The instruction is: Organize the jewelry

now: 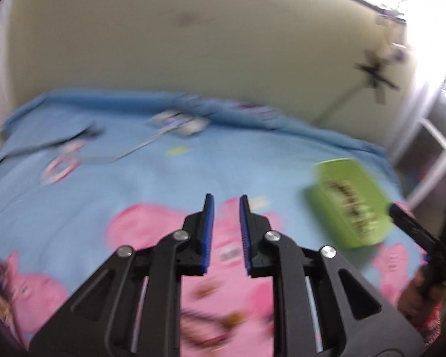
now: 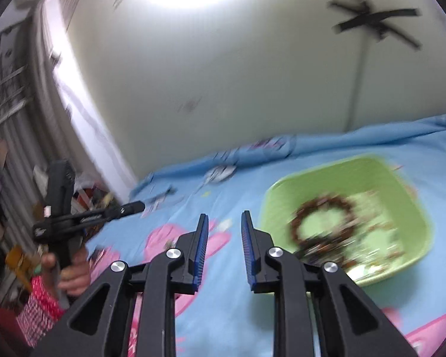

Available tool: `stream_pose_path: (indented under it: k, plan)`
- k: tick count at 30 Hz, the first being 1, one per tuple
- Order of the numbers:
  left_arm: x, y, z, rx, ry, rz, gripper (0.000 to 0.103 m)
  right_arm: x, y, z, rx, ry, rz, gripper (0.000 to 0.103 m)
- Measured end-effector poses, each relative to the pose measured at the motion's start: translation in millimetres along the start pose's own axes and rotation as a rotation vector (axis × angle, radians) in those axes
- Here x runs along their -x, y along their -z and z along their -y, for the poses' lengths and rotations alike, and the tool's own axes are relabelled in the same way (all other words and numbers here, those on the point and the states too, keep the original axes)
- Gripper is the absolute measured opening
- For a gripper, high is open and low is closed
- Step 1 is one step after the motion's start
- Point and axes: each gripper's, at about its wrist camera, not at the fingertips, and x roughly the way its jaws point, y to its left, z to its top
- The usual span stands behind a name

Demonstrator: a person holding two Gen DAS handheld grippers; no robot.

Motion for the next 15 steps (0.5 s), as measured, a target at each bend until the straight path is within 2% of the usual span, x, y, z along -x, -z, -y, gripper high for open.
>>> stream_pose_path:
  k: [3,7,9,12,15]
  plan:
    - [-4.6,24.8,-44.9,0.073,-0.097,-0.044,0.016,-33.2,17.2,-23.2,0.025,-0.027,-0.124,0.004]
    - [-13.4,52.4,-74.7,0.114,-0.146,-0.087,0.016,-65.2,43.0,-51.1,0.076,-0.044,-0.269,0.004]
    - [-19.6,60.2,-79.6,0.121,-0.156,-0.098,0.016,-74.8,54.1,-61.8,0.106,-0.038,-0.313,0.004]
    - [-17.1,63.0,-78.7,0.117,-0.137,-0.071,0.016,-85.4,66.7,-66.6,0.103,-0.015,-0.361,0.004]
    - [-20.9,63.6,-67.5,0.062,-0.147,-0.081,0.016,-79.1,67.4,-67.5,0.104,0.003,-0.336,0.004]
